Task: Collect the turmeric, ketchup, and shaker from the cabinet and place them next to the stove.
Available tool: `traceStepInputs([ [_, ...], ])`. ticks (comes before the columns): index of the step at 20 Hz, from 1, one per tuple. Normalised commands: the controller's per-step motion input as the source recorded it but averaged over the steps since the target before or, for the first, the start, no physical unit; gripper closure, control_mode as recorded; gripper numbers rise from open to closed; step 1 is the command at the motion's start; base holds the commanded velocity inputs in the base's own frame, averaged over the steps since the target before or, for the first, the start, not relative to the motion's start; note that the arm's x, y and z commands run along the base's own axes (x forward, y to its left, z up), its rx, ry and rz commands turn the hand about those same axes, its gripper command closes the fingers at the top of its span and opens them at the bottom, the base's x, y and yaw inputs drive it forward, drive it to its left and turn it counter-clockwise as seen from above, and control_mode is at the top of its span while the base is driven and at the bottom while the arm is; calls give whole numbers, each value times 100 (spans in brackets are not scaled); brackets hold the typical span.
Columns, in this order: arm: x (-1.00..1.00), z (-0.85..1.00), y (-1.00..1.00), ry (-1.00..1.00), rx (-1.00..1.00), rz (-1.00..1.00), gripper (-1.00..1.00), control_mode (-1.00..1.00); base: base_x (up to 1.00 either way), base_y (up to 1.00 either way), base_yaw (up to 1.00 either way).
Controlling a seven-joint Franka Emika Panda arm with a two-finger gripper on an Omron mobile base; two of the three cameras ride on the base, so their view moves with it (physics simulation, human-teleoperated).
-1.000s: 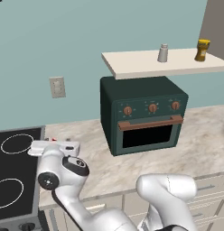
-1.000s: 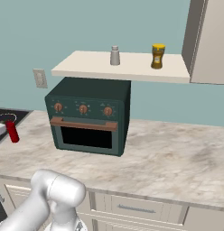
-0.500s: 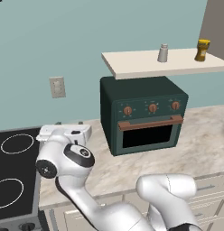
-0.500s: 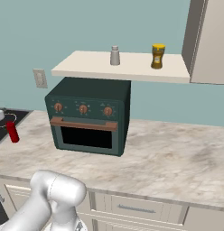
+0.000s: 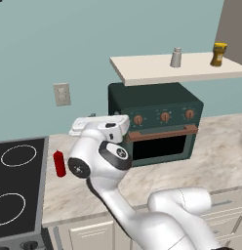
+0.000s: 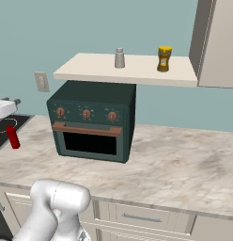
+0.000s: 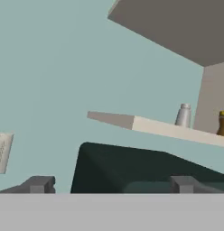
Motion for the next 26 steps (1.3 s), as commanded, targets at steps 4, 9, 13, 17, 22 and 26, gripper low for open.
traceStepInputs([
  [4,-32,82,-95,-3,0,-6,-100,-100,0,0,0],
  [9,-40,90,-94,0,0,-7,-100,-100,0,0,0],
  [13,-36,83,-88,0,0,-6,-100,-100,0,0,0],
  [17,-20,62,-84,7,1,-4,-100,-100,0,0,0],
  [22,-1,27,-82,16,3,0,-100,-100,0,0,0],
  [26,0,-7,-68,16,8,0,-100,-100,0,0,0],
])
